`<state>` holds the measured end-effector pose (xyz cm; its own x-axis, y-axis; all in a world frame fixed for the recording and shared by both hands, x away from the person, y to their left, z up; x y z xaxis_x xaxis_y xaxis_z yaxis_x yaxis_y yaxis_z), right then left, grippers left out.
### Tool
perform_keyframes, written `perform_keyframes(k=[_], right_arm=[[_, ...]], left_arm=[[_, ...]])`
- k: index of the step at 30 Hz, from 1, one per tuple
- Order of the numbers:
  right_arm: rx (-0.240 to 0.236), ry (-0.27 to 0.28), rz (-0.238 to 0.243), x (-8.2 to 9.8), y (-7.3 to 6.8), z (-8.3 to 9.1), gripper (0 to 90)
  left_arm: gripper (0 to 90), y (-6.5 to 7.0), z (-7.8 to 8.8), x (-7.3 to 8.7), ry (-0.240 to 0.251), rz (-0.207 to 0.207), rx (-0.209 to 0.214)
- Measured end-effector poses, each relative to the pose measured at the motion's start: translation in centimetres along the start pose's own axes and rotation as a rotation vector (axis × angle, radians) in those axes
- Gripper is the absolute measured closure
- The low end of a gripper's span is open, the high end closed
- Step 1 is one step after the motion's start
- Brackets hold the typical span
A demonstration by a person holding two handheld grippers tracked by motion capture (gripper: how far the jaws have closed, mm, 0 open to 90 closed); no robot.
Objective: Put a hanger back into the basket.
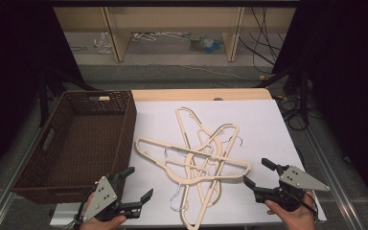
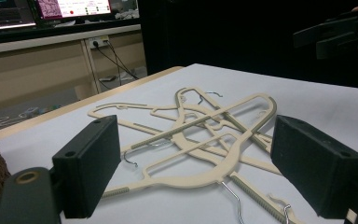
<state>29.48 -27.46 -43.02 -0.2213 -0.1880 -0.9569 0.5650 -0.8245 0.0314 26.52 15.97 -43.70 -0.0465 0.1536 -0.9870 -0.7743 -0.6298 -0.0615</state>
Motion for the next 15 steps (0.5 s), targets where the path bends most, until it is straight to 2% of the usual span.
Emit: perform_keyframes(k=[5, 6, 7, 9, 10, 12, 13, 14, 15], right_arm=[[-0.005, 0.004, -0.001, 0.0, 0.0, 0.0, 15.9], [0.006, -0.006, 0.002, 0.0, 0.0, 0.0, 15.9], [-0.004, -0.023, -0.005, 0.0, -0.1, 0.0, 15.8], [-0.003, -0.016, 0.011, -0.1, 0.0, -0.1, 15.9], [-0.008, -0.02, -0.001, -0.1, 0.0, -0.2, 15.9], [0.005, -0.016, 0.014, -0.2, 0.1, -0.4, 16.0], [-0.011, -0.039, 0.015, -0.3, 0.2, -0.6, 16.6], [-0.011, -0.039, 0.015, -0.3, 0.2, -0.6, 16.6], [-0.014, -0.055, 0.033, -0.4, 0.5, -1.0, 17.8]], left_arm=[[15.9, 0.0, 0.0, 0.0, -0.001, 0.008, -0.002], [15.9, 0.0, 0.0, 0.0, -0.001, 0.007, -0.003], [15.9, 0.0, 0.0, 0.0, -0.002, 0.007, -0.002], [15.9, 0.0, 0.0, 0.1, -0.004, 0.006, 0.0], [15.9, 0.0, 0.0, 0.0, -0.005, 0.003, 0.001], [15.9, 0.0, 0.0, 0.1, -0.006, 0.008, 0.002], [15.9, 0.1, -0.1, 0.1, -0.007, 0.009, 0.002], [15.9, 0.1, -0.1, 0.1, -0.007, 0.009, 0.002], [15.9, 0.1, -0.1, 0.1, -0.008, 0.011, 0.002]])
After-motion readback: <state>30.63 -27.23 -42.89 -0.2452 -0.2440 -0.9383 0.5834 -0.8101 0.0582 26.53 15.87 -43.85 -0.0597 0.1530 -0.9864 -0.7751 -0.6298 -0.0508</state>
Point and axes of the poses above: each handheld gripper's, and its own axes: z roughly backward along the jaws, x roughly out of its underside, y roughly to its right, the point moved 2 cm from there along -z, roughly forward along the jaws, and after that the axes turned 5 degrees about x, right-handed, at the moved point
